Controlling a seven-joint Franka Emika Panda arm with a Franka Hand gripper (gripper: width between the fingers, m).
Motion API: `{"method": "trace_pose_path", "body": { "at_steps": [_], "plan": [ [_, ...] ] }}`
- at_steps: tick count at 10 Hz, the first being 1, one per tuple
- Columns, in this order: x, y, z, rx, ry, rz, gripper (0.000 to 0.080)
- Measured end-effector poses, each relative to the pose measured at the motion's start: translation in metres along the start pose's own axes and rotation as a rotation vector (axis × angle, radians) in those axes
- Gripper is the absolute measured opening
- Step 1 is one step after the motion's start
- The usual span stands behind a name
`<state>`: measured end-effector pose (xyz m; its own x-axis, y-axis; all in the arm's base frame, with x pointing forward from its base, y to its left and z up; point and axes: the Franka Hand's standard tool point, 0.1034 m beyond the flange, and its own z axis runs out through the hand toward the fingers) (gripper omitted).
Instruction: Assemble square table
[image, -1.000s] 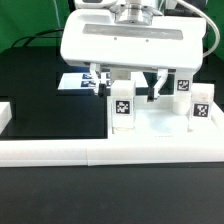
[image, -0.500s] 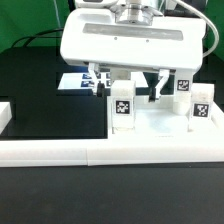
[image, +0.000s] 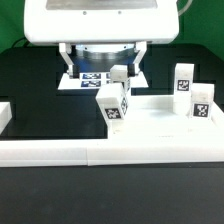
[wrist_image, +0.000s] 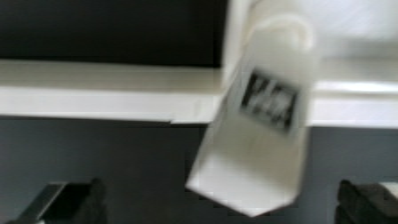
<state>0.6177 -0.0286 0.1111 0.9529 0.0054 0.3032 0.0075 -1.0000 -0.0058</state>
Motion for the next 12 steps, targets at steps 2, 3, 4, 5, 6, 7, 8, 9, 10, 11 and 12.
{"method": "trace_pose_path", "body": {
  "at_steps": [2,3,4,5,6,7,8,9,10,11,12],
  "plan": [
    [0.019,-0.010,-0.007,0.077,-0.188,0.044,0.0649],
    [0.016,-0.017,-0.002,0.102,-0.289,0.039,0.0649],
    [0.016,-0.020,0.003,0.118,-0.361,0.037,0.0649],
    [0.019,-0.021,0.008,0.122,-0.376,0.033,0.0649],
    [0.021,-0.020,0.007,0.119,-0.363,0.034,0.0649],
    [0.021,-0.020,0.007,0.119,-0.363,0.034,0.0649],
    [0.020,-0.021,0.008,0.119,-0.364,0.034,0.0649],
    [0.020,-0.020,0.008,0.119,-0.365,0.034,0.0649],
    [0.020,-0.020,0.009,0.118,-0.365,0.035,0.0649],
    [0.016,-0.013,0.010,0.101,-0.375,0.101,0.0649],
    [0.008,-0.007,0.014,0.098,-0.397,0.179,0.0649]
  ]
}}
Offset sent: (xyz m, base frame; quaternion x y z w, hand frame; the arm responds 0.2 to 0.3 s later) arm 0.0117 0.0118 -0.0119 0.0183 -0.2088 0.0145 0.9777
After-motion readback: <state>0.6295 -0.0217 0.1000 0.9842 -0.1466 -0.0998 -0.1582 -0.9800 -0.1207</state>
